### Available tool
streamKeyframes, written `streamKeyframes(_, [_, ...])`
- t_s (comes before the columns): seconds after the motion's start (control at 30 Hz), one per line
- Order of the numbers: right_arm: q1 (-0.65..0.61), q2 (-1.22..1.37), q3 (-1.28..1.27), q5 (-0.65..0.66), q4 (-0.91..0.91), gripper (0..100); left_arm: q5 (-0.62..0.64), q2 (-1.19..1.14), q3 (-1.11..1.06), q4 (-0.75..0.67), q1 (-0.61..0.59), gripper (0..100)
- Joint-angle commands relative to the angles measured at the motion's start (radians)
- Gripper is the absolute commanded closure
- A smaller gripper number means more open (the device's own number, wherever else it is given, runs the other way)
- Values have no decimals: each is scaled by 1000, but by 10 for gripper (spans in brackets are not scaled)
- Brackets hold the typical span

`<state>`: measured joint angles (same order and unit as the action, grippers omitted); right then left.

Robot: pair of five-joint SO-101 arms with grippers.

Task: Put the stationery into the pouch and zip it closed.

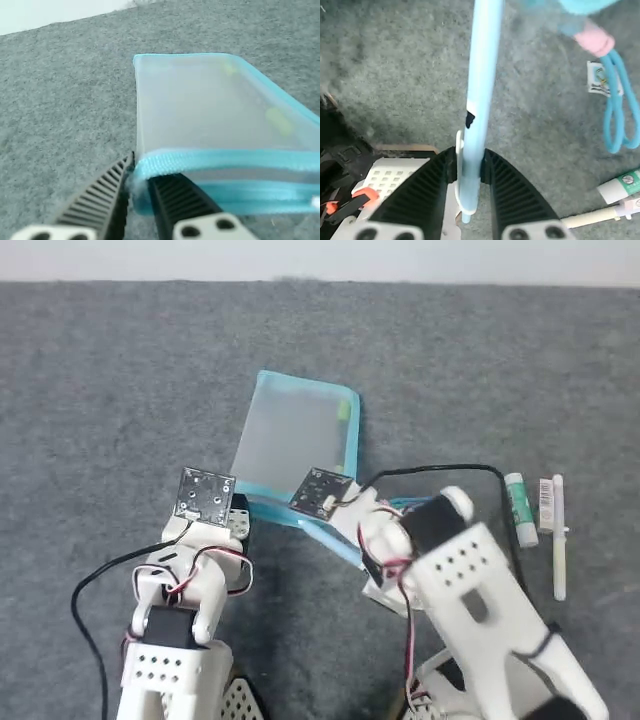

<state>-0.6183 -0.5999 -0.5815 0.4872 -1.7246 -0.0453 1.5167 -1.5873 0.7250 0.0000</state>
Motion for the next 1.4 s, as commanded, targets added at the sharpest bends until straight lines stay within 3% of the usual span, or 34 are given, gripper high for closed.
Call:
streamKeyframes(0.0, [-8,76,11,-34,59,992,18,-6,21,-48,9,988])
streamKeyframes(0.27, [4,303,255,-166,54,992,17,-9,18,-44,46,988])
streamKeyframes(0.57, [165,659,703,-304,-67,992,17,-5,1,-48,117,988])
streamKeyframes(0.77, [180,805,872,-404,-70,992,17,-5,1,-51,118,988])
streamKeyframes(0.87, [162,822,902,-407,-70,986,17,-5,1,-51,118,988])
streamKeyframes(1.07, [111,768,904,-400,-70,801,17,-5,1,-51,118,988])
streamKeyframes(1.37, [90,624,905,-354,-67,820,15,-5,-1,-51,117,988])
